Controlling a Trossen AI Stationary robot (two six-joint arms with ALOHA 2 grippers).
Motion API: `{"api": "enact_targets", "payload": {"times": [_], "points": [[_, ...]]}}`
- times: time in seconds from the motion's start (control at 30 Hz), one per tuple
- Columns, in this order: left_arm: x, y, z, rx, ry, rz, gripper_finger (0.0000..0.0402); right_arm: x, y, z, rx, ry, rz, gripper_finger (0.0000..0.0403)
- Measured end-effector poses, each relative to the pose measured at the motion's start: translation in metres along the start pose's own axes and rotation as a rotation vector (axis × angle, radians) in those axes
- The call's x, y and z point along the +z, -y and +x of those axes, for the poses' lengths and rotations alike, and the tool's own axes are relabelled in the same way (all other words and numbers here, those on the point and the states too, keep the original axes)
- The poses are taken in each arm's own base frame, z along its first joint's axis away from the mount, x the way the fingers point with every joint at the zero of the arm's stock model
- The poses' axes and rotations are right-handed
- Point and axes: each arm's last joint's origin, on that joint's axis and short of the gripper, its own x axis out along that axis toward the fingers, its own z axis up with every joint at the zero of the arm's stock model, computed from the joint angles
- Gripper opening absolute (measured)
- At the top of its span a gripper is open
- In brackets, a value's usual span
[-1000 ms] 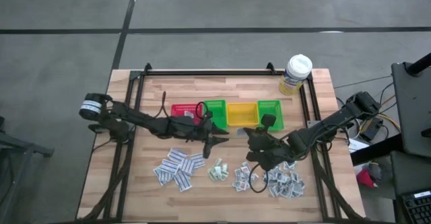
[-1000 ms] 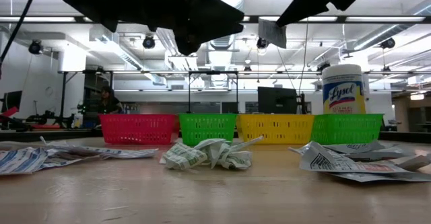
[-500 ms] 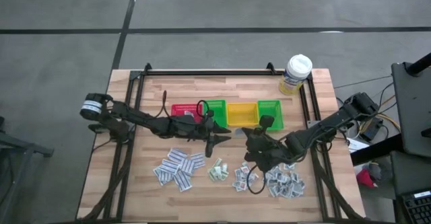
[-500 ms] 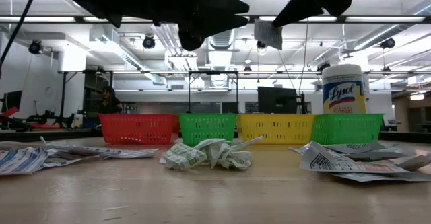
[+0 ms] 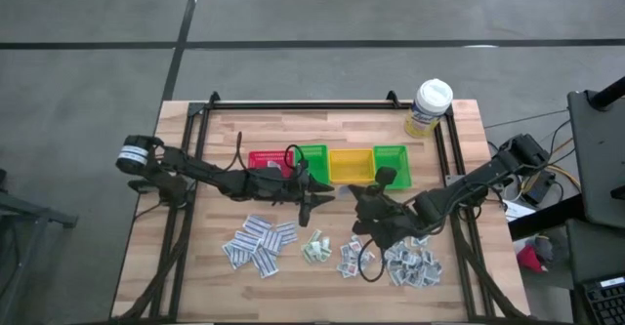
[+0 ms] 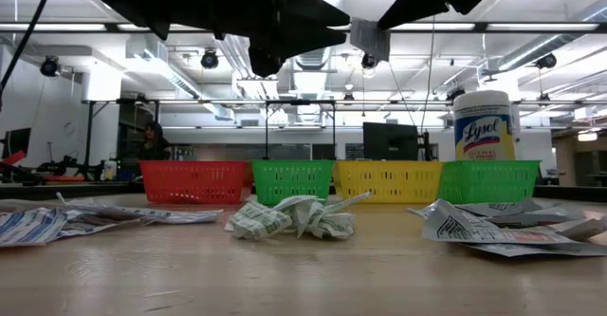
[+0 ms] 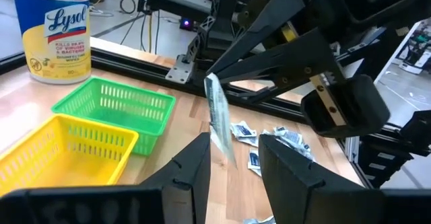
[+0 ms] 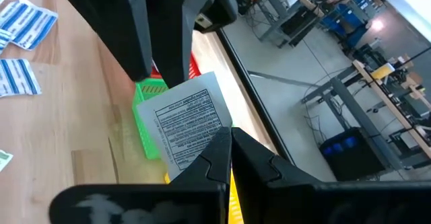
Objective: Pick & Place First Aid Supplies
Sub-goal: Put the alcohol pad into the red basket
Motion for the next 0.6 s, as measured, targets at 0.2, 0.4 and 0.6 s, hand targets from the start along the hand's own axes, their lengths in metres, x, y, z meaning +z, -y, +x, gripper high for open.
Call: {"api": "enact_targets", "payload": {"times": [0.2,0.4,0.6], "points": [[0.0031,0.0011,0.0009,-0.002,0.009,-0.002,0.0119,0.0008,-0.0001,-0.0001,0.002,0.004,-0.007,0.0008],[0.0037,0.0005,0.0012,0.000,0.010,-0.003,0.0119,0.0008,-0.0001,-0.0001,0.002,0.005,-0.006,0.0008],[0.0044,0.0002,0.0014,0.007,0.013,-0.013,0.0119,0.0012,-0.0002,0.0000,0.002,0.007,-0.002,0.0008]]}}
